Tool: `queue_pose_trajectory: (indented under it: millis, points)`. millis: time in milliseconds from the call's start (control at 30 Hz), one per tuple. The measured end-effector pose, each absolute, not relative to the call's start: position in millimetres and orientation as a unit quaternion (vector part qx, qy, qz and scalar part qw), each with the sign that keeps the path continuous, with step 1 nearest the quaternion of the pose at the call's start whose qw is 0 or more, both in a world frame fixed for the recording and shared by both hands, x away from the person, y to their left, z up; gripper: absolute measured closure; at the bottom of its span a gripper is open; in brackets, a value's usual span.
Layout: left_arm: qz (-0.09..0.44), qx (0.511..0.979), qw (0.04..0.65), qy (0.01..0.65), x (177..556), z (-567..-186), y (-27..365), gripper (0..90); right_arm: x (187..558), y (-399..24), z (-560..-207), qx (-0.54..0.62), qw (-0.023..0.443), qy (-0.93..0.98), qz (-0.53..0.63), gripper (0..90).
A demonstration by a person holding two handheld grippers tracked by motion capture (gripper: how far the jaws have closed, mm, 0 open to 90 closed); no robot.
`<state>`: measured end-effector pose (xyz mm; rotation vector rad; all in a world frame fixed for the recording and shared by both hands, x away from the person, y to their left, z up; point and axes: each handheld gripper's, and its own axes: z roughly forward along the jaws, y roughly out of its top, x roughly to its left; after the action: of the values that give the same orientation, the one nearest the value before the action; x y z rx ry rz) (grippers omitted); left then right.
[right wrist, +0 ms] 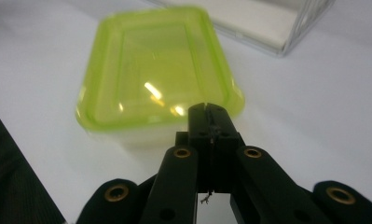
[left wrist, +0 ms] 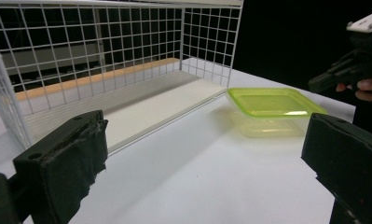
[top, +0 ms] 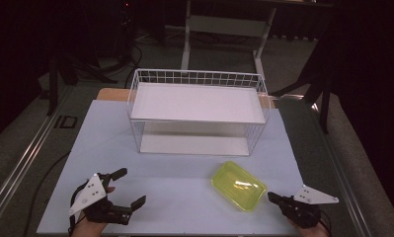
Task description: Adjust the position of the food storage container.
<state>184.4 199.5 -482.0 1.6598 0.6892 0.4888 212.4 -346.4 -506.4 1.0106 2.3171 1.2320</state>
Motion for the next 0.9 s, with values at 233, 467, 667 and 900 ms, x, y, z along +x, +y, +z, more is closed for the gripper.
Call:
queue_pose_trajectory:
  millis: [233, 467, 667, 900]
  points:
    - [0.209, 0.716, 0.596, 0.297, 185, -482, 199, 1.0, 220, -346, -529, 0.368, 0.146, 0.823, 0.409, 90.0]
    - [0.209, 0.718, 0.594, 0.295, 184, -482, 199, 1.0, 229, -340, -538, 0.371, 0.125, 0.825, 0.408, 90.0]
    - [0.208, 0.721, 0.593, 0.293, 185, -483, 198, 1.0, 244, -334, -536, 0.362, 0.126, 0.830, 0.405, 90.0]
    - [0.205, 0.722, 0.593, 0.293, 185, -483, 197, 1.0, 269, -320, -533, 0.355, 0.127, 0.834, 0.402, 90.0]
